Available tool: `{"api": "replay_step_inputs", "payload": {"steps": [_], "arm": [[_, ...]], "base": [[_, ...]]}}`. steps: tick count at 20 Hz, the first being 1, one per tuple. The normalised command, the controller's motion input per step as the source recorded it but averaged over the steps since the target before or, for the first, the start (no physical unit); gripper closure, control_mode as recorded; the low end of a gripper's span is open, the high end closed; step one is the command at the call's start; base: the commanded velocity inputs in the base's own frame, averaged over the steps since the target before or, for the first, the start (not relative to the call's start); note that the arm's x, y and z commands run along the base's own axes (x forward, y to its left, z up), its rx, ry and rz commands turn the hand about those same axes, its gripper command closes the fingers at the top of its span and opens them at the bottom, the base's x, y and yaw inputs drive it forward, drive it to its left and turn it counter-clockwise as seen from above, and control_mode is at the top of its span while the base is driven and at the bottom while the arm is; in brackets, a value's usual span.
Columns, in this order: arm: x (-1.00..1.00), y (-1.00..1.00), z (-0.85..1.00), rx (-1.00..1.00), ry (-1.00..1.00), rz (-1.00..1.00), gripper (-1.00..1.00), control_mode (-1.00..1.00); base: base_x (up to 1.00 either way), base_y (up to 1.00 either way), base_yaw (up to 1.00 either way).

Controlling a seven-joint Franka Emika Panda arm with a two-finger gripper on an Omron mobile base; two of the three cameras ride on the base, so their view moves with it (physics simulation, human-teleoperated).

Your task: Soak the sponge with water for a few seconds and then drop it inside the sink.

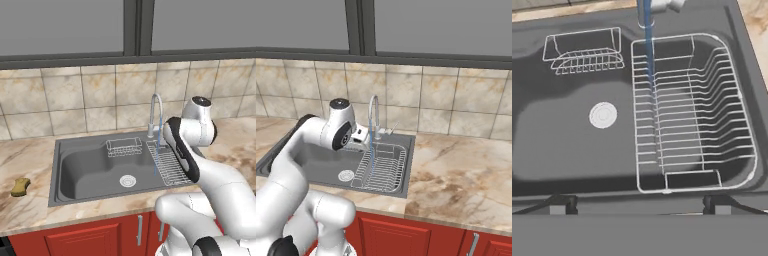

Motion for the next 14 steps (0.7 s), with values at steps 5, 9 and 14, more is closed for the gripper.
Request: {"api": "replay_step_inputs", "payload": {"steps": [5,9,14], "arm": [[0.00,0.80,0.05,0.00,0.11,0.00,-1.00,-1.00],[0.00,0.70,0.00,0.02,0.03,0.02,-1.00,-1.00],[0.00,0.69,0.00,0.05,0.04,0.05,-1.00,-1.00]], "base": [[0.00,0.00,0.00],[0.00,0.00,0.00],[0.00,0.00,0.00]]}}
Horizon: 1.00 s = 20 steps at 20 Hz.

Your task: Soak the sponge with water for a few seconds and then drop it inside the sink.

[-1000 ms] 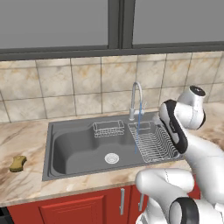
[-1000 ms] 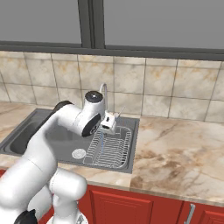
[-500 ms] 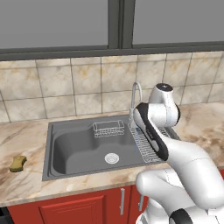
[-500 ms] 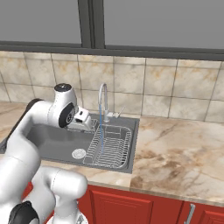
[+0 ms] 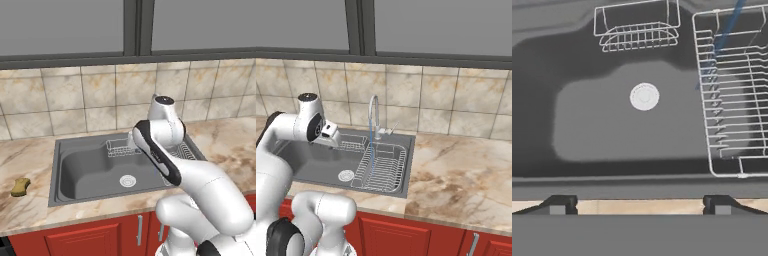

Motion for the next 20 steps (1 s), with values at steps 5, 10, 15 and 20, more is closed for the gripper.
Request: {"api": "replay_step_inputs", "payload": {"steps": [5,10,15,20], "arm": [[0.00,0.74,0.00,0.03,0.09,0.01,-1.00,-1.00],[0.00,0.76,0.00,0.02,0.13,0.02,-1.00,-1.00],[0.00,0.75,0.00,0.00,0.18,0.03,-1.00,-1.00],[0.01,0.67,0.00,0.01,0.19,0.04,-1.00,-1.00]], "base": [[0.00,0.00,0.00],[0.00,0.00,0.00],[0.00,0.00,0.00],[0.00,0.00,0.00]]}}
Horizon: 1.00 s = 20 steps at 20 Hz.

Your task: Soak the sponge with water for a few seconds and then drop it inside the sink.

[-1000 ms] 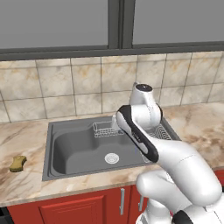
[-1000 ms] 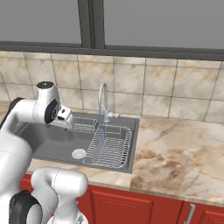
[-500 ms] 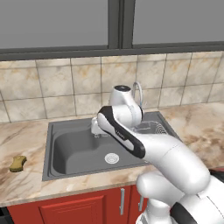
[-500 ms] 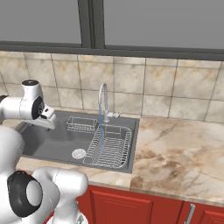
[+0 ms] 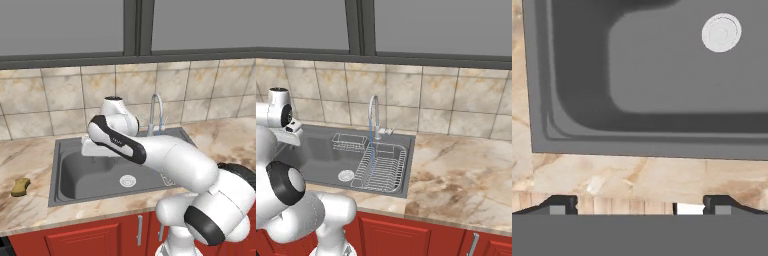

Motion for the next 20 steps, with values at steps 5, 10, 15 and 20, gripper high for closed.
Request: {"api": "replay_step_inputs", "payload": {"steps": [5,10,15,20], "arm": [[0.03,0.46,0.01,0.00,0.11,0.01,-1.00,-1.00],[0.00,0.34,0.09,0.00,0.00,0.00,-1.00,-1.00],[0.00,0.38,0.00,0.00,0.00,0.00,-1.00,-1.00],[0.05,0.40,-0.06,0.00,-0.06,0.00,-1.00,-1.00]], "base": [[0.00,0.00,0.00],[0.00,0.00,0.00],[0.00,0.00,0.00],[0.00,0.00,0.00]]}}
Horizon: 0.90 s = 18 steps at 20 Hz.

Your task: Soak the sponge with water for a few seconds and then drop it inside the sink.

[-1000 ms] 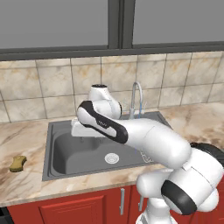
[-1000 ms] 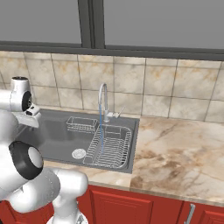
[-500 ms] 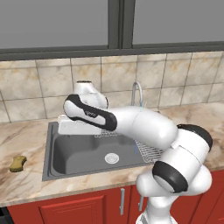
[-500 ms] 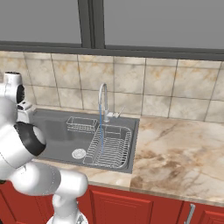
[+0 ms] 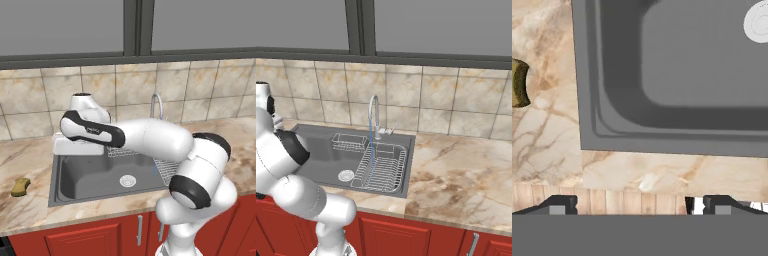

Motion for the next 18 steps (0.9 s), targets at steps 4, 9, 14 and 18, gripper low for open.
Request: {"api": "replay_step_inputs", "payload": {"steps": [4,9,14,18], "arm": [[0.18,0.42,-0.09,0.00,-0.12,0.00,-1.00,-1.00],[0.25,0.45,-0.02,0.00,-0.06,0.00,-1.00,-1.00],[0.11,0.44,0.00,0.00,0.00,0.00,-1.00,-1.00],[0.08,0.41,0.00,0.00,0.00,0.00,-1.00,-1.00]], "base": [[0.00,0.00,0.00],[0.00,0.00,0.00],[0.00,0.00,0.00],[0.00,0.00,0.00]]}}
